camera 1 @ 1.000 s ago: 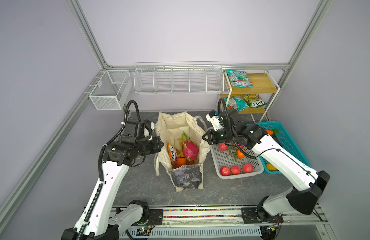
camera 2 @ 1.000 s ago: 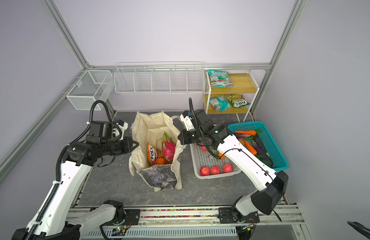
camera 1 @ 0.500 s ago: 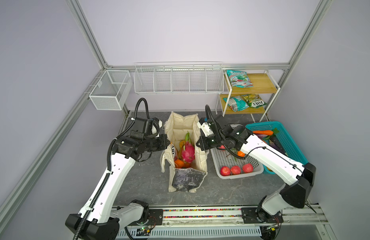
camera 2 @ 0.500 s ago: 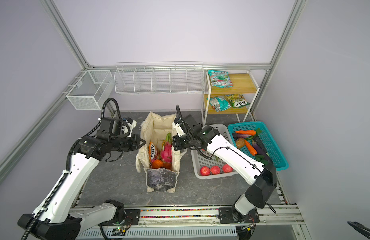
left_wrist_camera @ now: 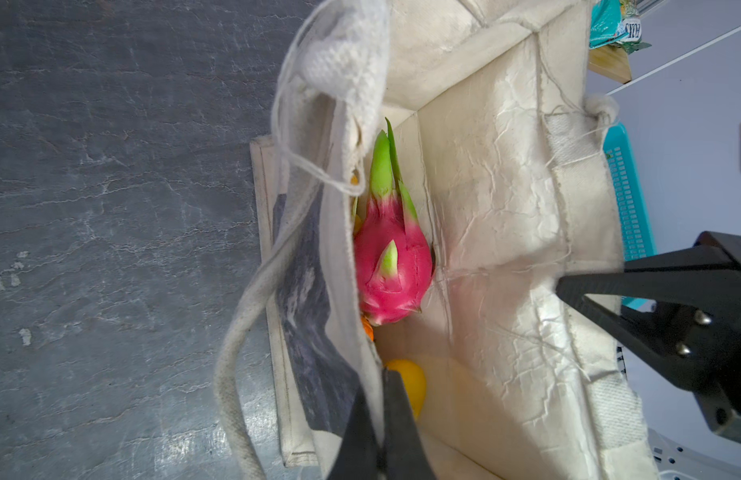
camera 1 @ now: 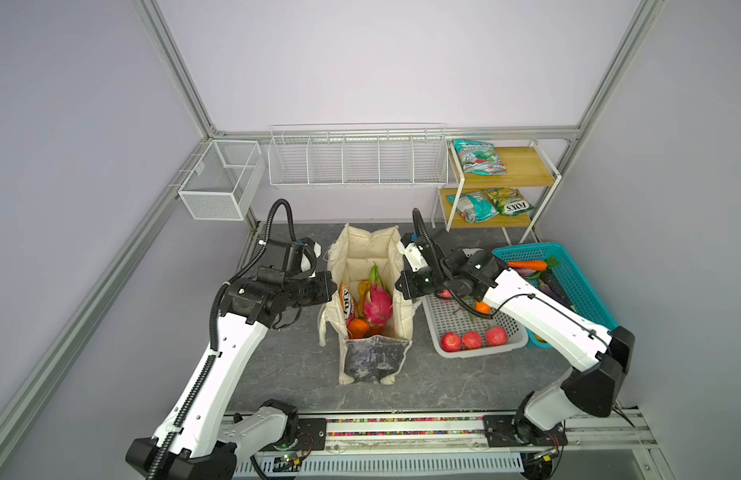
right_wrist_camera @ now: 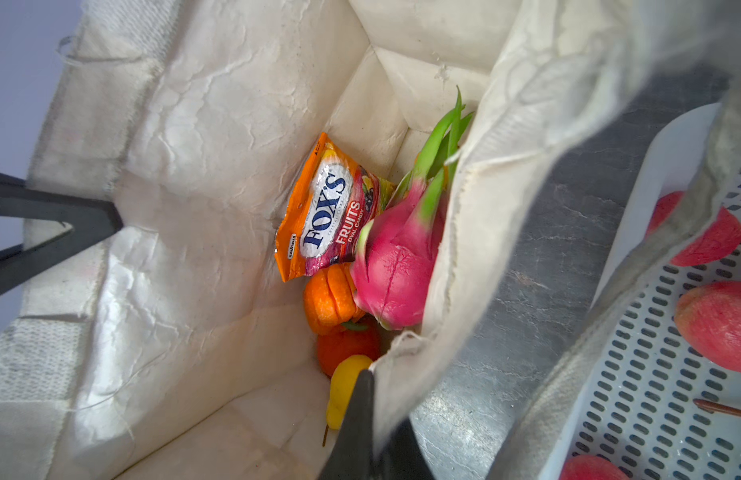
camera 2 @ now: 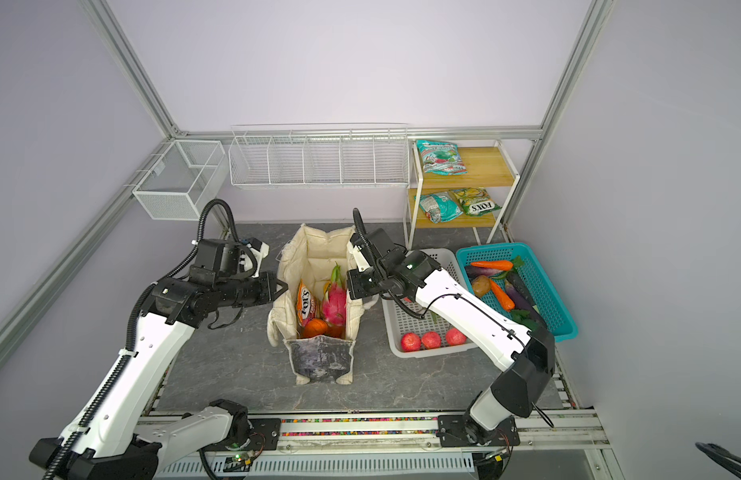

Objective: Place the food into the grocery bag and tie it

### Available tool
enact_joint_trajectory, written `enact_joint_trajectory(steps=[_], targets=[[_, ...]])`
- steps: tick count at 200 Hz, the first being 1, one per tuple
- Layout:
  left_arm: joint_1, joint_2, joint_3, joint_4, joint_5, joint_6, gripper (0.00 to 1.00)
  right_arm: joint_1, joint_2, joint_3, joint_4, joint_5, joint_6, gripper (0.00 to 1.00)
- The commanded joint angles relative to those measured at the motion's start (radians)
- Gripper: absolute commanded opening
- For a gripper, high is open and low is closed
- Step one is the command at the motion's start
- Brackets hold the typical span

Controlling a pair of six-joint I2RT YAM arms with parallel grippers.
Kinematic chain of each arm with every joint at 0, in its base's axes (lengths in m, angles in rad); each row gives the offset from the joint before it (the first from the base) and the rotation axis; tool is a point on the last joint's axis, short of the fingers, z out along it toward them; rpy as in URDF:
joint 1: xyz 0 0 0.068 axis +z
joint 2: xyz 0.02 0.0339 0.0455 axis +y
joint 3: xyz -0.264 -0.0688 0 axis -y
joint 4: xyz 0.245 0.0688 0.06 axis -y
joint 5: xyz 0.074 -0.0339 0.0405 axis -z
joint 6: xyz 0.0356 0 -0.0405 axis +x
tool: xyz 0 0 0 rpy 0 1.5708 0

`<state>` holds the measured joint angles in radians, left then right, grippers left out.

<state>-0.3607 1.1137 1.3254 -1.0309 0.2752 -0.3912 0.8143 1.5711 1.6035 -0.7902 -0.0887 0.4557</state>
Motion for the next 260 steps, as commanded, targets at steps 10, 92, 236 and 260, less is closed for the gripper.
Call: enact_joint_trajectory(steps=[10, 92, 236, 260], targets=[[-0.002, -0.032, 0.007, -0.012, -0.049, 0.005, 0.0, 0.0, -0.03, 0.026, -0.006, 0.033, -0.024, 0.07], [-0.002, -0.037, 0.001, -0.047, -0.125, -0.007, 0.0, -0.01, -0.052, 0.042, -0.042, 0.078, -0.037, 0.08], [-0.002, -0.074, -0.032, -0.044, -0.092, 0.002, 0.48, -0.015, -0.033, -0.008, -0.047, 0.095, -0.046, 0.1], [-0.003, -0.078, -0.025, -0.059, -0.105, 0.008, 0.61, -0.017, -0.037, -0.013, -0.06, 0.114, -0.052, 0.11]])
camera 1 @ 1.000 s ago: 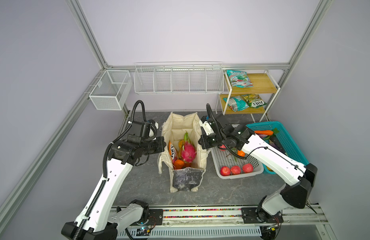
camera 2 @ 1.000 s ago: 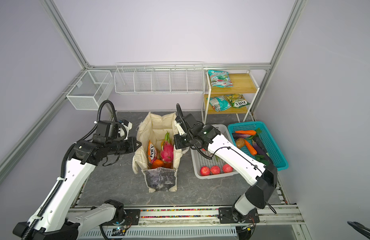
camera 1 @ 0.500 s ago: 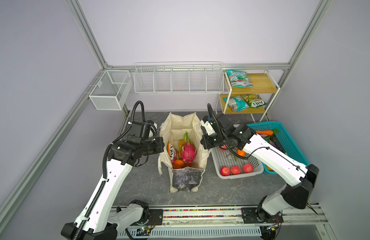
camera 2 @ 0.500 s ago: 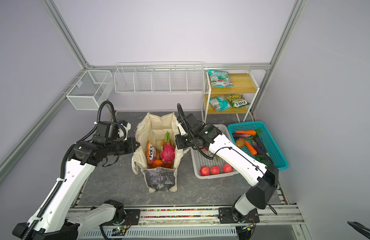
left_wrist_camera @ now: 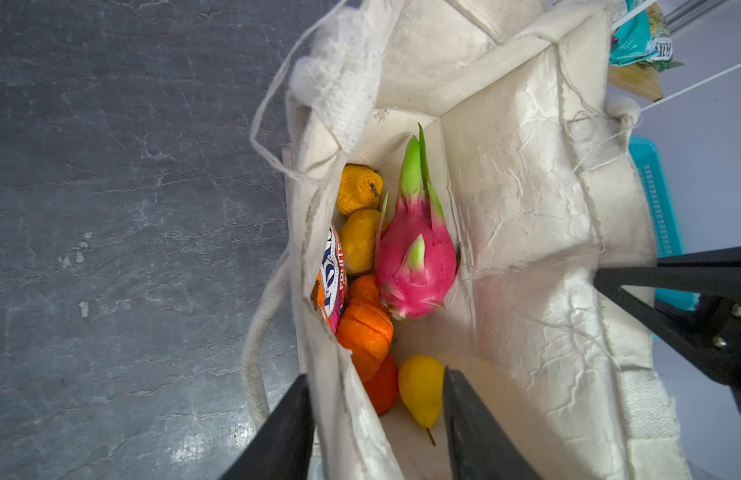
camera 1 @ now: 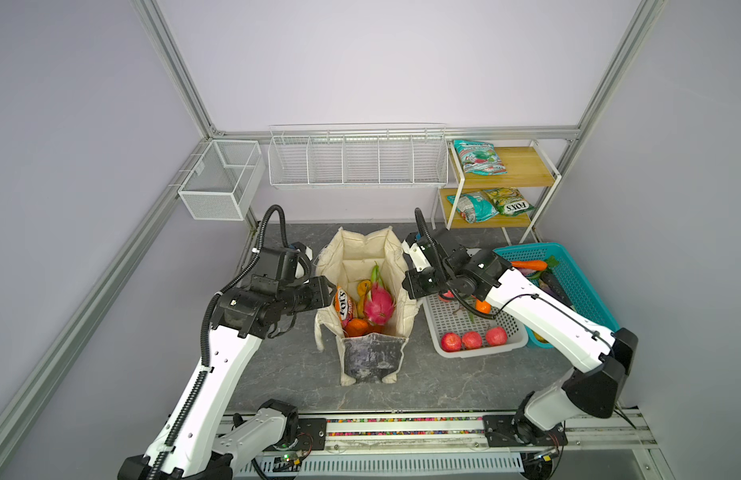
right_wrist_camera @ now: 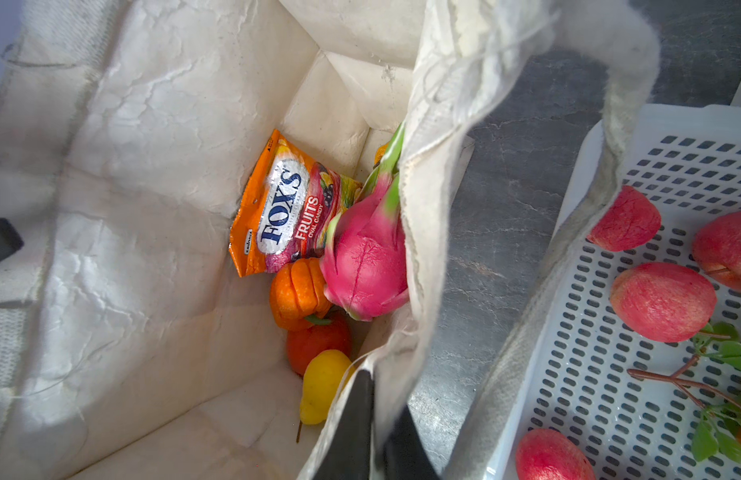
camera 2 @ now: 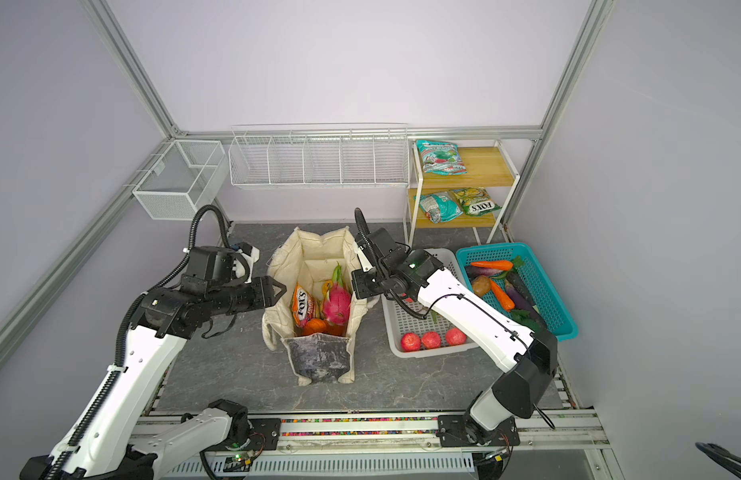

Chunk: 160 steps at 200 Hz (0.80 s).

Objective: Place the food into the grocery bag and tie it

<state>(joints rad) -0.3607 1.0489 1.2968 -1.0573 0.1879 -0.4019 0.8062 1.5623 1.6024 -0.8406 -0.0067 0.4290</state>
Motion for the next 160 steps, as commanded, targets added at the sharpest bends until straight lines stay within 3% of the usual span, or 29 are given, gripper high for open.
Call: enact_joint_trajectory(steps=[1, 32, 34, 37, 40, 97, 124, 139, 160], targets=[[-0.003, -0.013, 0.004, -0.033, -0.02, 0.018, 0.62, -0.01, -0.029, -0.012, -0.009, 0.033, -0.025, 0.11], [-0.003, -0.011, 0.044, -0.095, -0.078, 0.015, 0.76, -0.018, -0.04, -0.022, -0.011, 0.038, -0.022, 0.11], [-0.003, -0.012, 0.047, -0.099, -0.082, 0.014, 0.8, -0.019, -0.041, -0.022, -0.011, 0.037, -0.021, 0.11], [-0.003, -0.014, 0.052, -0.104, -0.087, 0.014, 0.97, -0.019, -0.041, -0.022, -0.012, 0.037, -0.021, 0.11], [-0.002, -0.016, 0.056, -0.109, -0.093, 0.012, 1.0, -0.019, -0.043, -0.022, -0.012, 0.037, -0.021, 0.11], [0.0, -0.095, 0.131, -0.165, -0.213, -0.03, 1.0, -0.024, -0.048, -0.03, -0.018, 0.042, -0.019, 0.11], [0.016, -0.151, 0.181, -0.211, -0.332, -0.044, 1.0, -0.03, -0.057, -0.033, -0.022, 0.04, -0.019, 0.11], [0.072, -0.189, 0.182, -0.236, -0.391, -0.022, 0.97, -0.032, -0.066, -0.036, -0.023, 0.042, -0.021, 0.11], [0.214, -0.23, 0.112, -0.224, -0.354, -0.002, 0.92, -0.038, -0.076, -0.048, -0.02, 0.041, -0.022, 0.11]])
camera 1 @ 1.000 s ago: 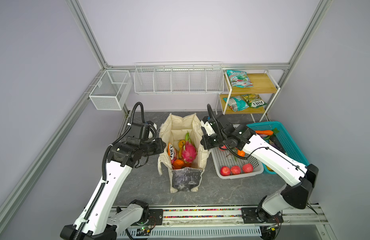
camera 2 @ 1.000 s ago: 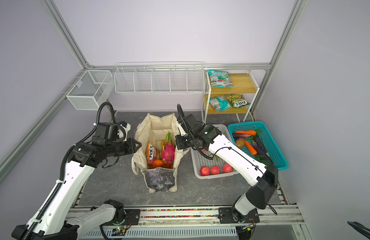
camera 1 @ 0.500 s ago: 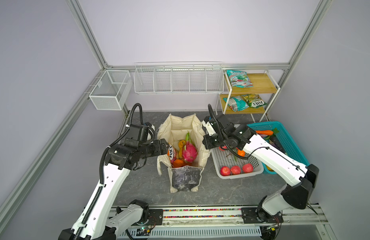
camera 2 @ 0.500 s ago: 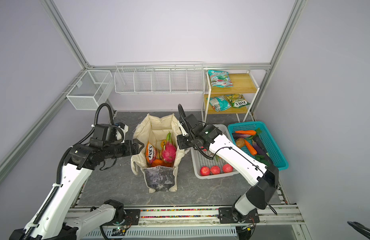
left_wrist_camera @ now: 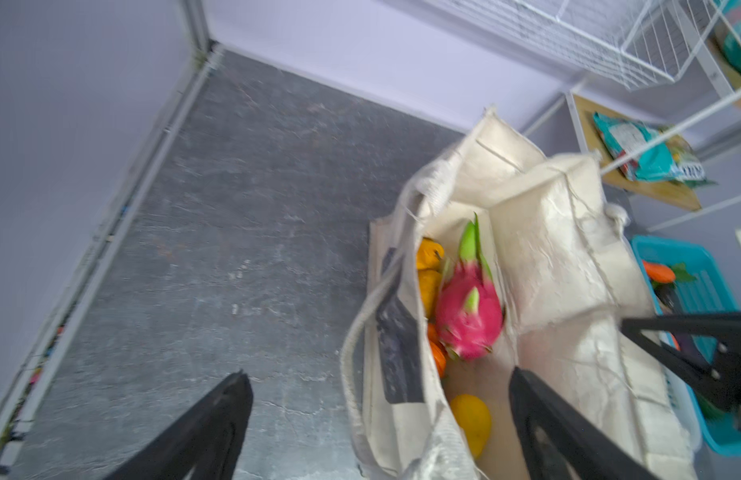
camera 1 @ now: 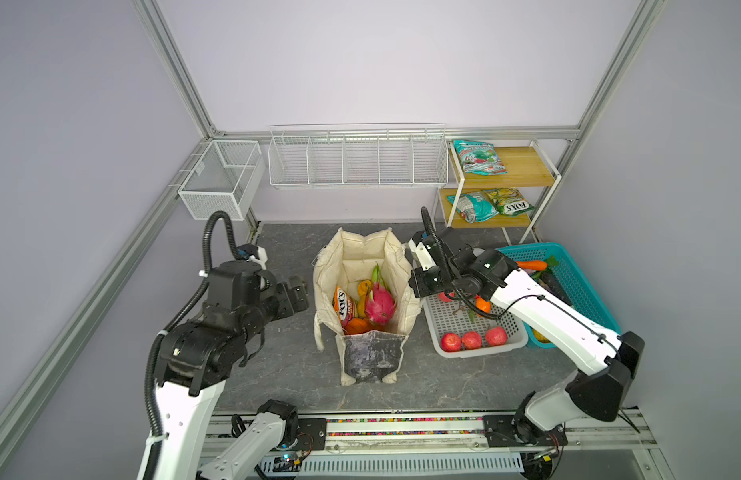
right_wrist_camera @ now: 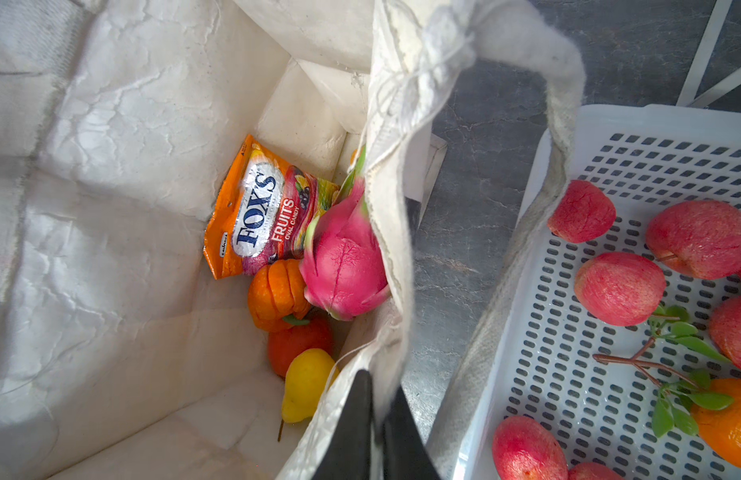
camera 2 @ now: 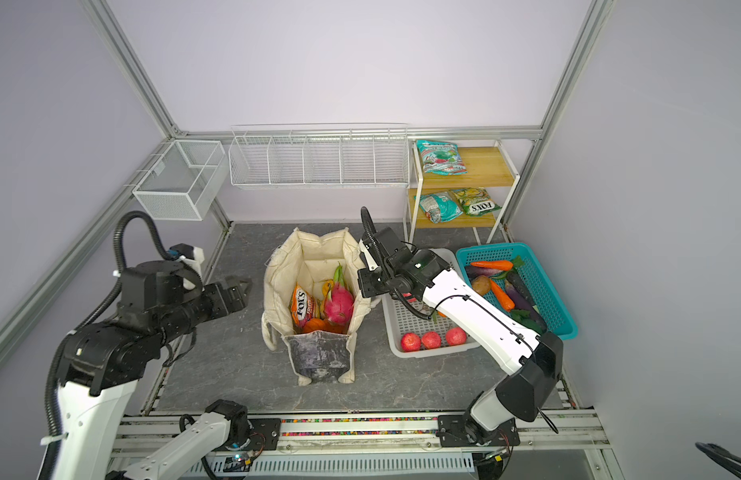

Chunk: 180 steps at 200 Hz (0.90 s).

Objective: Place the food into the grocery bag and tie it

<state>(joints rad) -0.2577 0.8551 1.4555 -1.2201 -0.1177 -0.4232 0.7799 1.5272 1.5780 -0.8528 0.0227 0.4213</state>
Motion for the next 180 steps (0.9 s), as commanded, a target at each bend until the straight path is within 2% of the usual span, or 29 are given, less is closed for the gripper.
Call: enact_joint_trajectory(steps=[1, 21, 45, 65, 80, 110, 146, 168, 180], targets=[[0.118, -0.037, -0.053, -0.06, -0.041, 0.02, 0.91, -0.012, -0.041, -0.024, -0.007, 0.011, -0.015, 0.11], [0.243, -0.059, -0.185, 0.0, 0.125, 0.014, 0.88, -0.018, -0.04, -0.031, 0.001, -0.001, -0.015, 0.11], [0.367, -0.075, -0.402, 0.114, 0.394, -0.013, 0.82, -0.017, -0.042, -0.039, 0.004, -0.01, -0.015, 0.11], [0.41, -0.081, -0.544, 0.215, 0.556, -0.041, 0.76, -0.018, -0.05, -0.054, 0.017, -0.016, -0.012, 0.11], [0.414, -0.087, -0.608, 0.266, 0.595, -0.062, 0.74, -0.018, -0.053, -0.062, 0.025, -0.023, -0.006, 0.11], [0.417, -0.071, -0.598, 0.28, 0.595, -0.056, 0.74, -0.019, -0.047, -0.068, 0.037, -0.038, -0.001, 0.11], [0.416, -0.001, -0.608, 0.307, 0.636, -0.042, 0.66, -0.018, -0.051, -0.071, 0.04, -0.033, -0.001, 0.11], [0.416, 0.054, -0.629, 0.358, 0.74, -0.017, 0.65, -0.019, -0.05, -0.073, 0.041, -0.037, -0.001, 0.11], [0.416, 0.083, -0.632, 0.375, 0.759, -0.005, 0.62, -0.018, -0.049, -0.073, 0.041, -0.041, -0.001, 0.11]])
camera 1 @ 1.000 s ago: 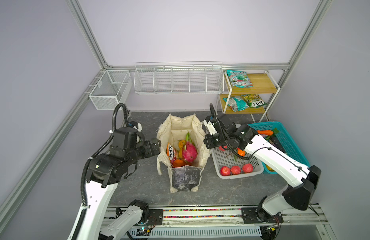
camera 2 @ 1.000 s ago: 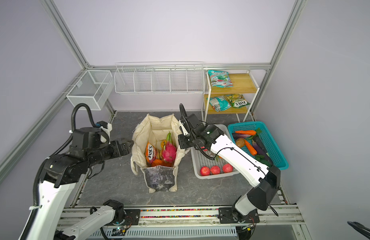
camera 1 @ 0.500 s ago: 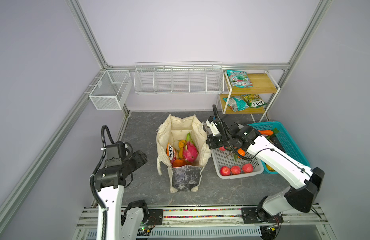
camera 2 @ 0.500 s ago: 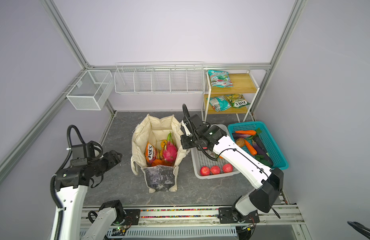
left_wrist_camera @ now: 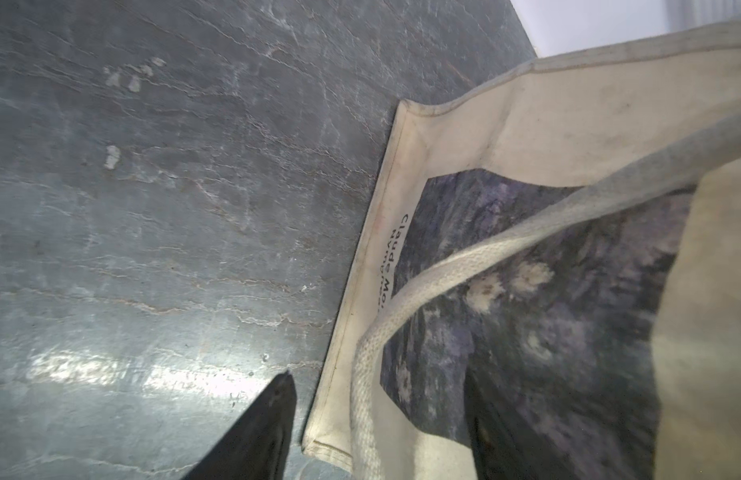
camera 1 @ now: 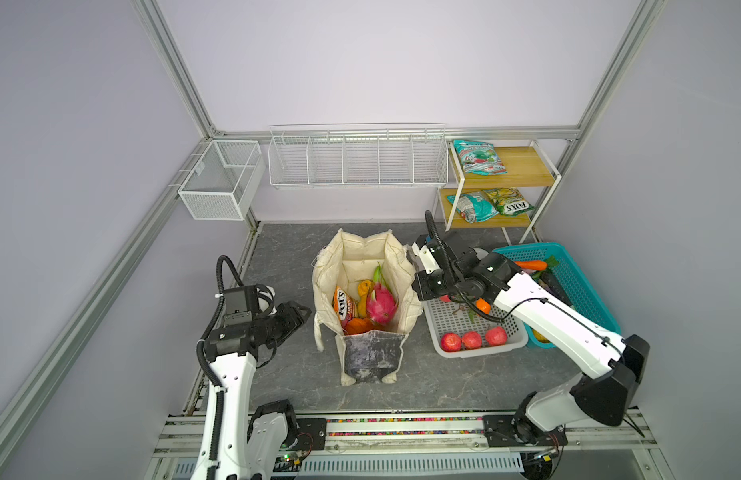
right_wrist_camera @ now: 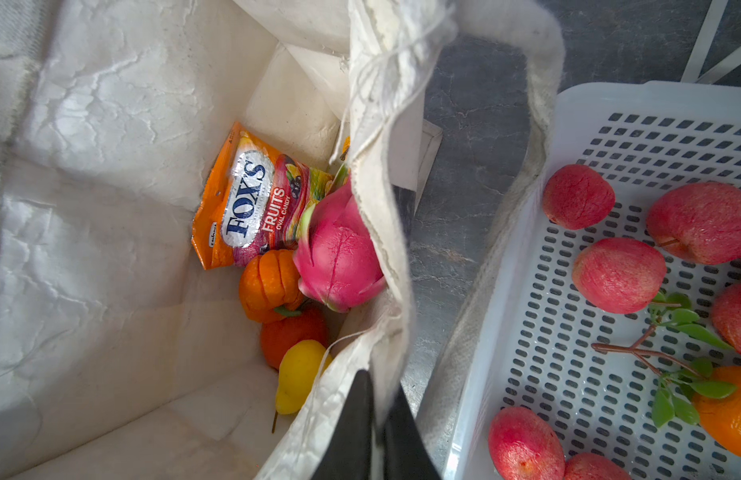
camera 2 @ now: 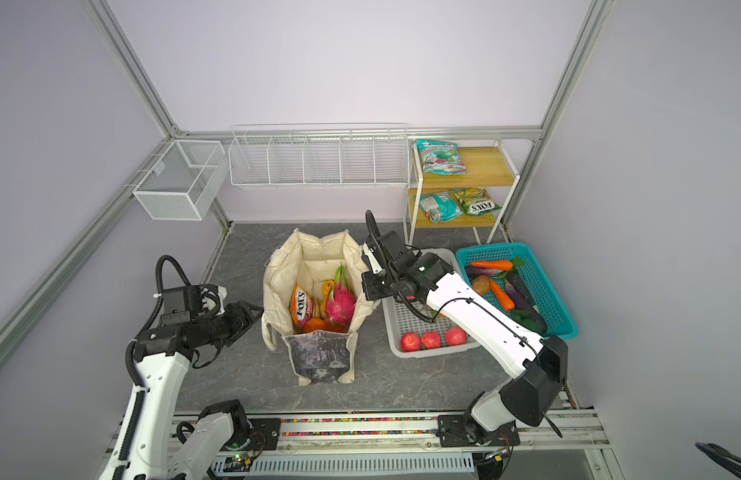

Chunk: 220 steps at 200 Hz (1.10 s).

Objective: Place the food into the grocery bag and tie it

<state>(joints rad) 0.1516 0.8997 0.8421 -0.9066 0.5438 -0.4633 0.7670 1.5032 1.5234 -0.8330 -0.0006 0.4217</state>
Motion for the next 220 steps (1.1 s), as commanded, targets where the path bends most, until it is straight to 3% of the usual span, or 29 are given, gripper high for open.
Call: enact_joint_trajectory(steps=[1, 44, 78, 120, 181, 220], targets=[[0.006, 0.041, -0.019, 0.063, 0.098, 0.036, 0.62, -0.006, -0.024, -0.018, 0.02, -0.018, -0.001, 0.11], [-0.017, 0.128, -0.011, 0.084, 0.09, 0.062, 0.58, -0.005, -0.023, -0.017, 0.021, -0.022, -0.003, 0.11], [-0.1, 0.184, -0.007, 0.108, 0.051, 0.06, 0.63, -0.006, -0.021, -0.017, 0.021, -0.022, -0.006, 0.11], [-0.106, 0.225, -0.009, 0.127, 0.012, 0.055, 0.62, -0.005, -0.017, -0.017, 0.02, -0.023, -0.008, 0.11], [-0.114, 0.303, -0.006, 0.166, 0.044, 0.066, 0.46, -0.007, -0.009, -0.011, 0.018, -0.027, -0.011, 0.11], [-0.116, 0.301, -0.001, 0.155, 0.042, 0.072, 0.23, -0.007, 0.002, 0.001, 0.012, -0.028, -0.015, 0.11]])
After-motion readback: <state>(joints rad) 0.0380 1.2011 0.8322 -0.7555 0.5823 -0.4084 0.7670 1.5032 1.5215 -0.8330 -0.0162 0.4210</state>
